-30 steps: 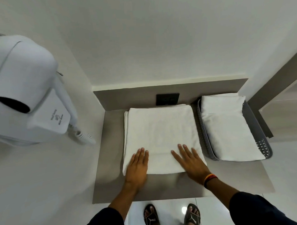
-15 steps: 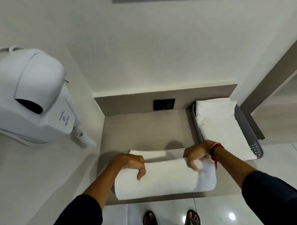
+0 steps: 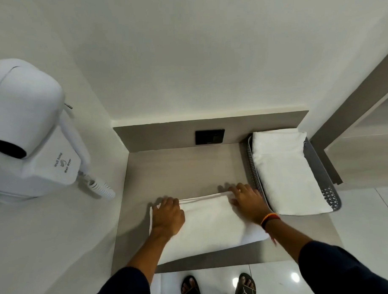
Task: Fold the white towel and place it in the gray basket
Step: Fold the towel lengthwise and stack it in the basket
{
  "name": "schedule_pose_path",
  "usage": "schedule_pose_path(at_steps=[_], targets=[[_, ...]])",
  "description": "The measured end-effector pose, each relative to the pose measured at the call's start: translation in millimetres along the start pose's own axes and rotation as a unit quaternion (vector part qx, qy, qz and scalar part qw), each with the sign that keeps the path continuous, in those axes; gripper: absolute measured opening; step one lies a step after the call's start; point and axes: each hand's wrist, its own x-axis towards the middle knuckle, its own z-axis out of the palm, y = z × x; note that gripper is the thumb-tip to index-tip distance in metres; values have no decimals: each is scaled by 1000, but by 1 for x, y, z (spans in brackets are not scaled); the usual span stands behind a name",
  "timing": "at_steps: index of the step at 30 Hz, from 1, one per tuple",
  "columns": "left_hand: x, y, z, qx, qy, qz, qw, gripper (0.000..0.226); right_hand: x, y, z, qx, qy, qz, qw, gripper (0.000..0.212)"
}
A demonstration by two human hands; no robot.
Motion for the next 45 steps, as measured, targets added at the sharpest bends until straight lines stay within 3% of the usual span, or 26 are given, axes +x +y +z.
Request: schedule_pose_path(at_steps=[2, 4, 7, 10, 17, 20, 22, 26, 28, 30, 32, 35, 38, 41, 45], targets=[[-7, 10, 1, 11, 65, 10, 998, 44, -14, -14, 18, -18, 98, -2, 995, 49], [-12, 21, 3, -37, 118, 49, 991, 44, -27, -27, 31, -7, 111, -32, 993, 53], [-23, 38, 15, -100, 70, 134, 983, 58, -40, -35, 53, -34, 78, -88, 992, 62], [-30, 43, 38, -81, 30, 182, 979, 70, -45, -36, 70, -35, 53, -73, 995, 66], [-8, 43, 47, -70, 6, 128, 989, 75, -18, -27, 78, -44, 53, -100, 993, 67], [-3, 51, 41, -83, -8, 47, 995, 79, 4, -28, 56, -75, 61, -130, 987, 67], [-3, 61, 33, -82, -12, -29, 996, 84, 9, -35, 43, -79, 89, -87, 989, 70], [-8, 68, 23, -166, -60, -113, 978, 97, -17, -40, 47, 47, 113, 87, 989, 79], [-13, 66, 21, -211, -75, -68, 972, 96, -33, -36, 55, 187, 75, 133, 970, 84], [-17, 67, 20, -233, -73, 3, 970, 91, -45, -35, 59, 308, 51, 117, 943, 90], [-21, 72, 20, -347, -86, 31, 933, 93, -52, -35, 60, 382, 39, 95, 918, 93], [-28, 76, 24, -552, -87, 32, 829, 98, -57, -26, 60, 449, 16, 68, 891, 96], [-36, 80, 30, -639, -125, 50, 758, 95, -63, -9, 53, 517, -24, 47, 855, 96], [-36, 91, 21, -720, -136, 24, 680, 96, -63, 3, 35, 555, -12, 55, 830, 89], [-20, 125, -12, -771, -100, 38, 628, 94, -55, 31, -13, 567, 40, 27, 823, 84]])
